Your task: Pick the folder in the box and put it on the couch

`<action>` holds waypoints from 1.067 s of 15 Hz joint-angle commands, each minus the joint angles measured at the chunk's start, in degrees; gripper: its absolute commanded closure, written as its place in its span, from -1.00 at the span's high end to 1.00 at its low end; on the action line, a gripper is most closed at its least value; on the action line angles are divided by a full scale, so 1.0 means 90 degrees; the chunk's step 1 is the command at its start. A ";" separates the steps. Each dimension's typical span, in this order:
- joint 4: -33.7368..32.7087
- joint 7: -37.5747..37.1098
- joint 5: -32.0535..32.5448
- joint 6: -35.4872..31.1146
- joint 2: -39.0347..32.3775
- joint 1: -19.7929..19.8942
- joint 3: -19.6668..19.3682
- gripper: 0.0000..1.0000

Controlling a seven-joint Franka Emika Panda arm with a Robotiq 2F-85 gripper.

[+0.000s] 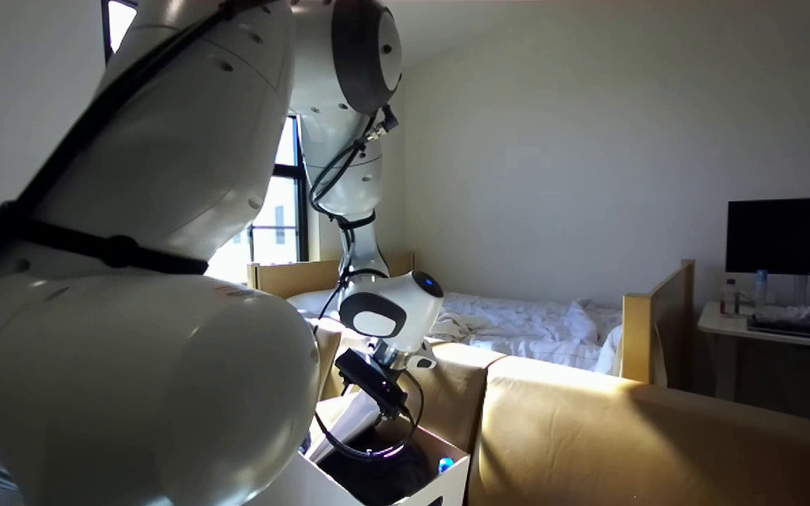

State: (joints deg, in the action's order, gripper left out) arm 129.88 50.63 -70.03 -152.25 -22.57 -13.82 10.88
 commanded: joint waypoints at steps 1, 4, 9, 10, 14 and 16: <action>-0.0715 0.1578 -0.1490 0.0648 -0.0669 0.0493 0.0421 1.00; -0.1022 0.1885 -0.1548 0.0839 -0.1108 0.0254 0.0237 1.00; -0.1275 0.1818 -0.1168 0.0738 -0.1354 0.0044 0.0147 0.47; -0.1244 0.1824 -0.1114 0.0692 -0.1283 0.0035 0.0135 0.33; -0.1169 0.1790 -0.1021 0.0483 -0.1049 0.0006 0.0084 -0.19; -0.1197 0.1822 -0.1112 0.0449 -0.1045 0.0024 0.0118 -0.43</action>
State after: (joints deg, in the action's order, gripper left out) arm 118.66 65.99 -79.59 -146.58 -33.61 -13.13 12.18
